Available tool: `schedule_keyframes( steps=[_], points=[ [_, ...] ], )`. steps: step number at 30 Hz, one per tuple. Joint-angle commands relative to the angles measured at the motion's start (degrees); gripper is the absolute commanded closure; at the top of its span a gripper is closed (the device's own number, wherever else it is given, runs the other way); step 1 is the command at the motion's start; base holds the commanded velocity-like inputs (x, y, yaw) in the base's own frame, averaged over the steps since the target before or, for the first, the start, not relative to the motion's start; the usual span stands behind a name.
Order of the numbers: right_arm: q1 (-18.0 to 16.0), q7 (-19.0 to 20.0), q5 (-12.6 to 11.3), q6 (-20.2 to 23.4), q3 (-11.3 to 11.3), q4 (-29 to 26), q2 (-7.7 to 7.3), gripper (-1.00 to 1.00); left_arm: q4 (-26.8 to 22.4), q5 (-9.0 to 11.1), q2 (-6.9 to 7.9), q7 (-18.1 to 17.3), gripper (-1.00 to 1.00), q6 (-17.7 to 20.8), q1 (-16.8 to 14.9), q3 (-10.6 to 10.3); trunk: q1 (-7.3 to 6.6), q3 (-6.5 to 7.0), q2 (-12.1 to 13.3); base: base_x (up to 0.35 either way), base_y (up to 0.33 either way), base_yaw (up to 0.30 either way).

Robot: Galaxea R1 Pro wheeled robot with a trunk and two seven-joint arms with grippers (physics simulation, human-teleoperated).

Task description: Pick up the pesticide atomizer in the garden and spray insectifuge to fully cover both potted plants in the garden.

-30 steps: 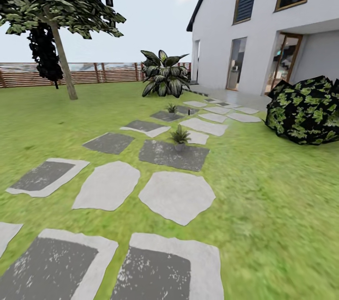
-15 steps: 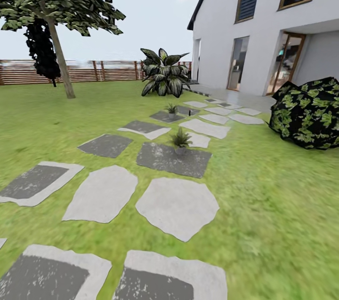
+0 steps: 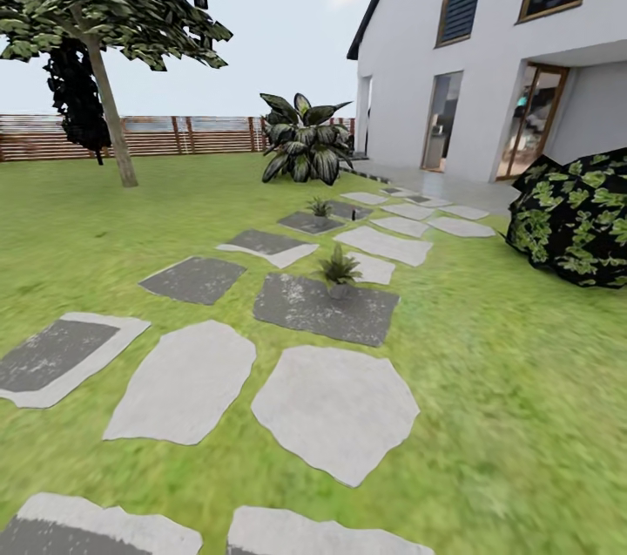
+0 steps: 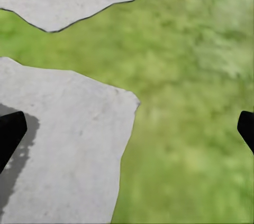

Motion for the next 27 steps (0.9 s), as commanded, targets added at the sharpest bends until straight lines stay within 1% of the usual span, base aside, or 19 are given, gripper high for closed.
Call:
schedule_keyframes(
  steps=[1,19,23,27],
  points=[
    [0.0,0.0,0.2,-0.2,0.0,0.0,-0.02,-1.00,0.0,0.0,-0.01,0.0,-1.00,-0.2,0.0,0.1,0.03,-0.06,0.0,0.338,0.090,0.000],
    [0.0,0.0,0.2,-0.2,0.0,0.0,-0.02,-1.00,0.1,-0.1,-0.01,0.0,-1.00,-0.2,0.0,0.1,0.03,-0.06,0.0,0.337,0.091,0.000],
    [0.0,0.0,0.2,-0.2,0.0,0.0,-0.03,-1.00,0.1,-0.1,-0.01,0.0,-1.00,-0.2,0.0,0.1,0.03,-0.06,0.0,0.303,0.182,0.012],
    [0.0,-0.1,0.2,-0.2,0.0,0.0,-0.02,-1.00,0.1,-0.1,-0.01,0.0,-1.00,-0.2,0.0,0.1,0.03,-0.06,0.0,0.288,0.219,0.123]
  ],
)
